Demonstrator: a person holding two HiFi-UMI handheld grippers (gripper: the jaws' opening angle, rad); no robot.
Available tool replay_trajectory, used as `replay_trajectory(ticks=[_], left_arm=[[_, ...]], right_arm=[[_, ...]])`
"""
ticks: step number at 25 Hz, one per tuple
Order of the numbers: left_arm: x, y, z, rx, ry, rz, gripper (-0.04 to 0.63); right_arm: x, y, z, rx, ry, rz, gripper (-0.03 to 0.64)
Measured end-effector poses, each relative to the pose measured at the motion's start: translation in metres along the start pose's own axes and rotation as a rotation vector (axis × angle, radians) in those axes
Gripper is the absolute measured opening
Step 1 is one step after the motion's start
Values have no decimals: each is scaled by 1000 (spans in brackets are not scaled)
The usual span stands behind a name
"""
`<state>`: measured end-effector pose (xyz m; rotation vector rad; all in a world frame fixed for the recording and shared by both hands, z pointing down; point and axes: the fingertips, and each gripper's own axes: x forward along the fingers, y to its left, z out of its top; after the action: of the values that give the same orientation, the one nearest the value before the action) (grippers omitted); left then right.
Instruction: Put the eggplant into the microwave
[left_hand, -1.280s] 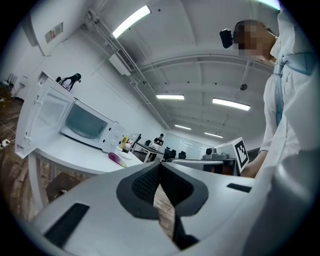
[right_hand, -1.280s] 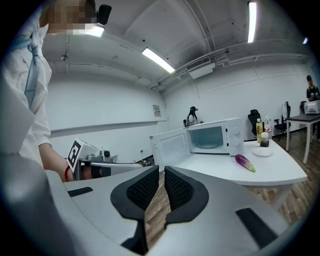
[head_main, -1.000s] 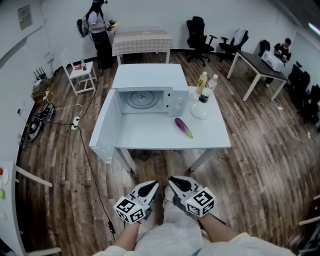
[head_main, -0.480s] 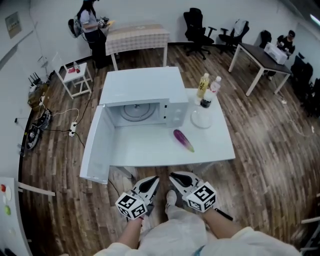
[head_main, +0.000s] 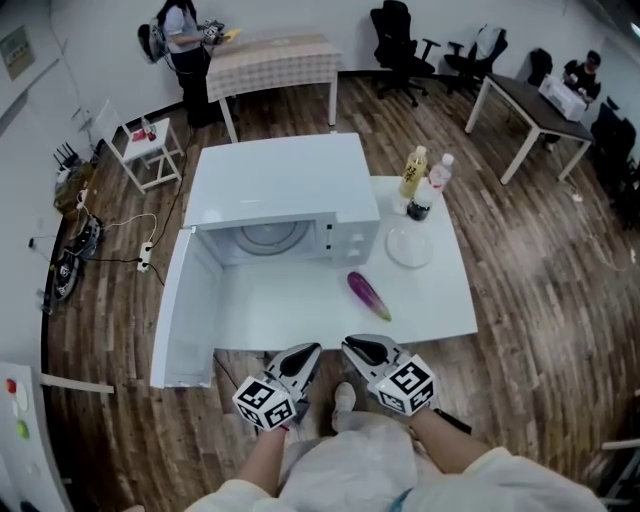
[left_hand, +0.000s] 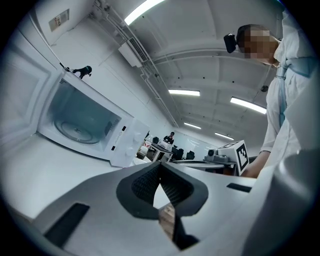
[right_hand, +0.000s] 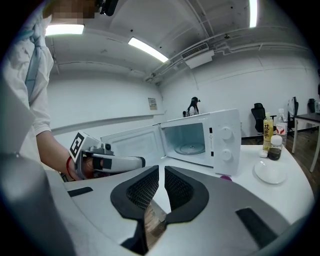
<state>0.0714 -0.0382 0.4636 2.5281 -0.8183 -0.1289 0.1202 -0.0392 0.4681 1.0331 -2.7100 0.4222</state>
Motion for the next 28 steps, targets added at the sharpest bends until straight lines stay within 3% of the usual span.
replay_trajectory(ticks=[12, 26, 28], left_arm=[[27, 35, 12, 0, -35, -1, 2], [39, 57, -2, -44, 3, -56, 2], [43, 55, -3, -44, 6, -64, 3]], right_arm=[[17, -60, -7, -27, 37, -47, 40], [26, -92, -42, -22, 186, -156, 41], [25, -100, -49, -20, 216, -162, 67]])
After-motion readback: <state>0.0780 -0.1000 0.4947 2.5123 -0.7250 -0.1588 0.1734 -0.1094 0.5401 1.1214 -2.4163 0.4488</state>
